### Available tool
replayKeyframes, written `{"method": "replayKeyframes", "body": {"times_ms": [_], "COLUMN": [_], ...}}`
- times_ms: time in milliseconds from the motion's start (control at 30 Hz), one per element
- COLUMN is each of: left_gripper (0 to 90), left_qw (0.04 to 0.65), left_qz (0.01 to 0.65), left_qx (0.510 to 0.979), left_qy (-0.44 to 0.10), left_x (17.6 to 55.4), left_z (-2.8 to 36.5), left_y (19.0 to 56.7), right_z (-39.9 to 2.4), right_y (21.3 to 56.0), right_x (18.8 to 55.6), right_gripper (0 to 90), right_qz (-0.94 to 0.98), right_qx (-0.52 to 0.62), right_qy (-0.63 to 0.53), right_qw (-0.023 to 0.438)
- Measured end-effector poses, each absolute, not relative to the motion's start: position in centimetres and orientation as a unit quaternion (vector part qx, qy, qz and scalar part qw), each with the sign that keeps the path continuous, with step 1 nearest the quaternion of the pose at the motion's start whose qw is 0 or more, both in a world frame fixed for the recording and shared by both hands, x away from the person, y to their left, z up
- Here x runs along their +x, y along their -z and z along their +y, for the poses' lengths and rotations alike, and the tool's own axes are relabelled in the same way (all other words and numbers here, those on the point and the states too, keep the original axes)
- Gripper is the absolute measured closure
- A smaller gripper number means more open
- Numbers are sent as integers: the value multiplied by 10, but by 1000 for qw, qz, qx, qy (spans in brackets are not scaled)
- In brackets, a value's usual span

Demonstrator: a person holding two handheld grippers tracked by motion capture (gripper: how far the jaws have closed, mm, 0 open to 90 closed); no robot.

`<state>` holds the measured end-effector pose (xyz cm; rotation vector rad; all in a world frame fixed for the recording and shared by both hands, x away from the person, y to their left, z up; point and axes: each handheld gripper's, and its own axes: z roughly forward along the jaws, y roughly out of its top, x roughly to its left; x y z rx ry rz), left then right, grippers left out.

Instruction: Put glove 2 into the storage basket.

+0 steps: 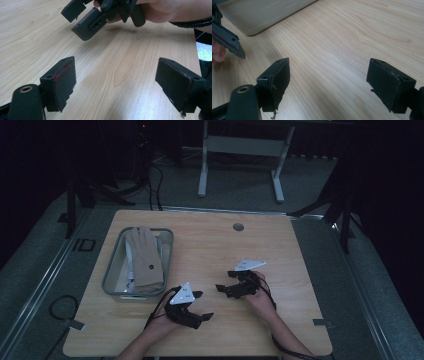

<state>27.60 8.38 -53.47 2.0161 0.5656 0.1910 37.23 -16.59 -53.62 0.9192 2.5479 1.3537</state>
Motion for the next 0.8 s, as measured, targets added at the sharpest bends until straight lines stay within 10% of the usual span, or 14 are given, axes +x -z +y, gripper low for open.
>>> {"method": "replayKeyframes", "body": {"times_ms": [800], "left_gripper": [171], "left_qw": [501], "left_qz": [219], "left_qx": [834], "left_qy": [-71], "left_x": [271], "left_z": [80], "left_y": [546], "right_z": [-192], "right_y": [550], "right_x": [349], "right_gripper": [188], "right_qz": [834], "right_qx": [296], "right_qy": [-461], "right_qw": [70]}}
